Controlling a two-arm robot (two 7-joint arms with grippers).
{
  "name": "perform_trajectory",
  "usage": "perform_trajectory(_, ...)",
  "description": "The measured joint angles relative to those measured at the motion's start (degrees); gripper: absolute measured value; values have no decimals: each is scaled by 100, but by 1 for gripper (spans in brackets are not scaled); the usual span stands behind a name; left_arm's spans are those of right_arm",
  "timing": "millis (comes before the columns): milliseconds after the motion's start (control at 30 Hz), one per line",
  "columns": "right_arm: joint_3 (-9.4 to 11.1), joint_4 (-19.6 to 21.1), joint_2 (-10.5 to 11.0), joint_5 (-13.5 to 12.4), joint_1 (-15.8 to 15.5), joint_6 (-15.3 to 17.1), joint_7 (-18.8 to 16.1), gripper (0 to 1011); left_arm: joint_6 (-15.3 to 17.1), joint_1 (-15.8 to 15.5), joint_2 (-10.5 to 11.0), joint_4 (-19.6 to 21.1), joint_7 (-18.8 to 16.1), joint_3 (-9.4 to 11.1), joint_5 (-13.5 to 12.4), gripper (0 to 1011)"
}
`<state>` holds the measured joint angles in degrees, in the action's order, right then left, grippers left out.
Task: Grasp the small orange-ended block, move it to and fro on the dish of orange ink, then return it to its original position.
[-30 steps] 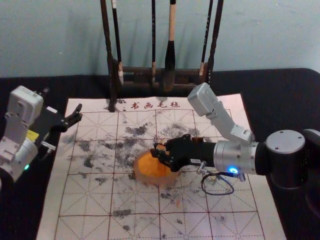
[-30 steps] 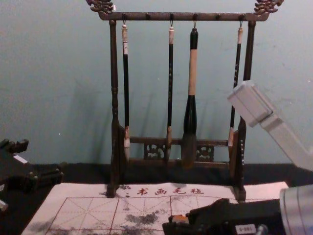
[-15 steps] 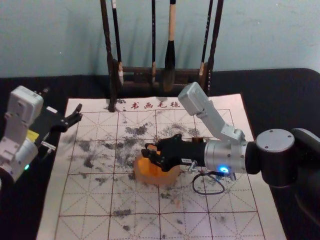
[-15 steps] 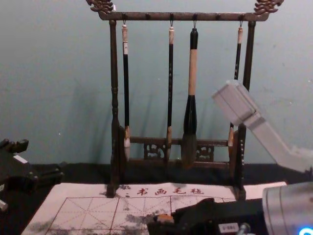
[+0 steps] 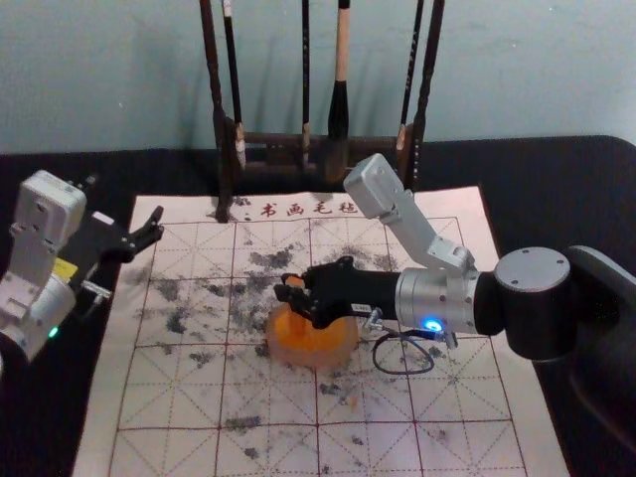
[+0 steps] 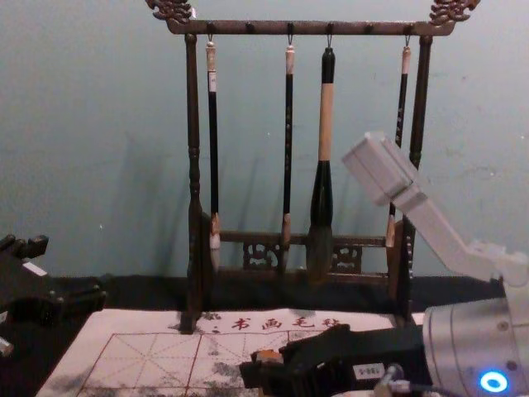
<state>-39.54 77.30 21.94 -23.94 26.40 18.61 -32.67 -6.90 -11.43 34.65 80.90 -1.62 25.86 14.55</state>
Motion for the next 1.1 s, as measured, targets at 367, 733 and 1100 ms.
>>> perform_trajectory(367, 47, -152, -50, 47, 53, -31, 51, 130, 0, 0, 0, 0, 0, 0, 0, 1001)
perform_trajectory(733, 134, -148, -9, 68, 39, -37, 80, 130, 0, 0, 0, 0, 0, 0, 0, 1001)
perform_trajectory(1100, 218, -21, 46, 62, -24, -43, 96, 130, 0, 0, 0, 0, 0, 0, 0, 1001)
